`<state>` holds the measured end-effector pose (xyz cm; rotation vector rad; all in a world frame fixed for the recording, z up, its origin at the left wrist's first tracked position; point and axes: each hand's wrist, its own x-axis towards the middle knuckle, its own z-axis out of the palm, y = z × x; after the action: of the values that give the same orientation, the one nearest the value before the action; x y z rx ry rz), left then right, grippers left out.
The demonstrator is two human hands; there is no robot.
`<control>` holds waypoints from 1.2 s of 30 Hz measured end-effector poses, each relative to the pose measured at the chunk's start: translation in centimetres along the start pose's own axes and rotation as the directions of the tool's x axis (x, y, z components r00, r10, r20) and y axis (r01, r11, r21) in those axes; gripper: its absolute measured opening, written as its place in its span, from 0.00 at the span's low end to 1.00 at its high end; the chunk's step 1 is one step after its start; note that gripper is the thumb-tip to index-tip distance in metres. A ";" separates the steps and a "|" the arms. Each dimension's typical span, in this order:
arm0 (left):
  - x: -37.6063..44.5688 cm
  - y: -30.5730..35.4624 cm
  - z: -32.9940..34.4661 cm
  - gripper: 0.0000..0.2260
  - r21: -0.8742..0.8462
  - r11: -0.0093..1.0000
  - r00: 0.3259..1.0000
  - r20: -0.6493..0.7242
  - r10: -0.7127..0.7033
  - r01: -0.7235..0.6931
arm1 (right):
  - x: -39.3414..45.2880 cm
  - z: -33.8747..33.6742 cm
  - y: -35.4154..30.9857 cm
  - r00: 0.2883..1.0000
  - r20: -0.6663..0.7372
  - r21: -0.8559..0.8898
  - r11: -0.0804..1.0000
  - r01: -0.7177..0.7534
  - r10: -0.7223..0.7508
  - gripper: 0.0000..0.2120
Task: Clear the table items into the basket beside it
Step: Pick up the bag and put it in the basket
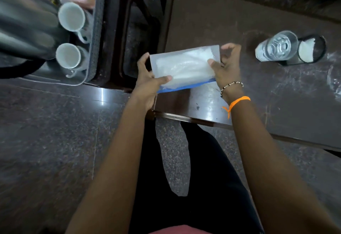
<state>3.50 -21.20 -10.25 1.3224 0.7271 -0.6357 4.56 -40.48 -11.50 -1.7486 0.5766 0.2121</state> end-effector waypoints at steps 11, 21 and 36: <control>0.6 8.3 -10.5 0.21 -0.245 0.945 0.976 -0.047 0.213 -0.218 | 1.1 8.0 -9.4 0.900 0.400 0.108 0.966 -0.233 0.172 0.13; 4.3 11.6 -16.5 0.24 0.101 0.956 0.926 -0.240 0.291 -0.274 | 6.9 24.6 -16.2 0.986 0.150 0.303 0.947 -0.110 0.066 0.18; 5.9 12.1 -18.1 0.20 0.232 0.938 0.963 -0.022 0.268 -0.256 | 12.0 36.1 -20.1 0.929 0.359 -0.793 0.494 0.356 -0.094 0.18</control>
<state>14.50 -1.62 -9.00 1.6218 0.5179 -0.4793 30.42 -6.23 -8.85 -2.6840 -0.0354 0.6225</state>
